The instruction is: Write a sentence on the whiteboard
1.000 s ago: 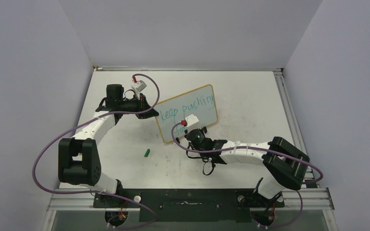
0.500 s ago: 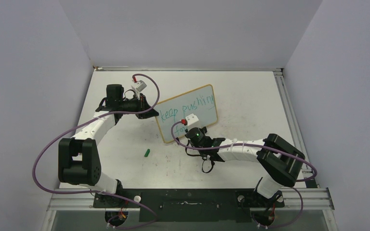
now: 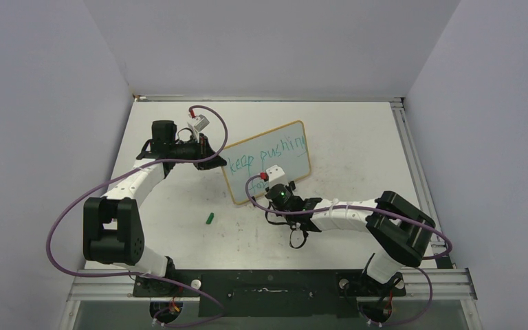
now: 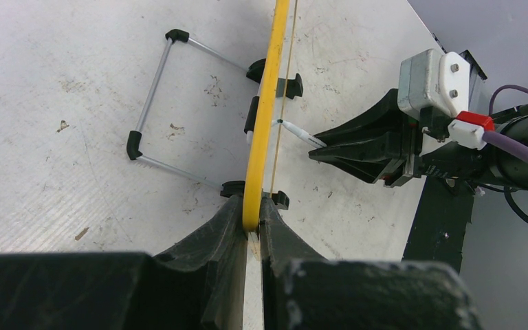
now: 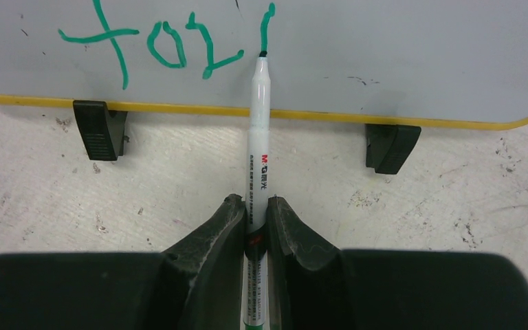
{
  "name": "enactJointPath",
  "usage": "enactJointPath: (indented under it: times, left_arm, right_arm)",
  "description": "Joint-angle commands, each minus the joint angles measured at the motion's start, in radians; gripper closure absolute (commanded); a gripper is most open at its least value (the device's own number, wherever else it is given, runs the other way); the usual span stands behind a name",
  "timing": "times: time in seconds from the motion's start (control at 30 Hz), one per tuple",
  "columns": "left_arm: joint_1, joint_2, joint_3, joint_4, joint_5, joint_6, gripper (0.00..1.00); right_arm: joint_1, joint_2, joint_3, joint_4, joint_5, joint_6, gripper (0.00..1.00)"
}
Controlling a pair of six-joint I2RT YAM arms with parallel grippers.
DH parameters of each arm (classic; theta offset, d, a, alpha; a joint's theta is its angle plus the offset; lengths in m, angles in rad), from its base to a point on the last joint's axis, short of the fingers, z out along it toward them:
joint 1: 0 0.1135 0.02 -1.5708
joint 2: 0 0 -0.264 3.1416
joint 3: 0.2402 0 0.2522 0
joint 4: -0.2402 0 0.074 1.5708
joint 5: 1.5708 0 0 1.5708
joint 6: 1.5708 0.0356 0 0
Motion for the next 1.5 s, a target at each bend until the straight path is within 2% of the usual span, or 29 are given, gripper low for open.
enactJointPath:
  times: [0.0, 0.93, 1.47]
  left_arm:
    - [-0.002, -0.038, 0.045, 0.010, -0.003, 0.017, 1.00]
    - [-0.002, -0.038, 0.043, 0.012, -0.006, 0.018, 1.00]
    - [-0.001, -0.039, 0.045, 0.011, -0.006, 0.017, 1.00]
  right_arm:
    - [-0.007, 0.008, -0.006, -0.006, -0.020, 0.023, 0.95]
    - [-0.033, -0.008, 0.060, 0.010, 0.045, -0.024, 0.95]
    - [-0.022, -0.001, -0.003, -0.017, 0.016, 0.043, 0.95]
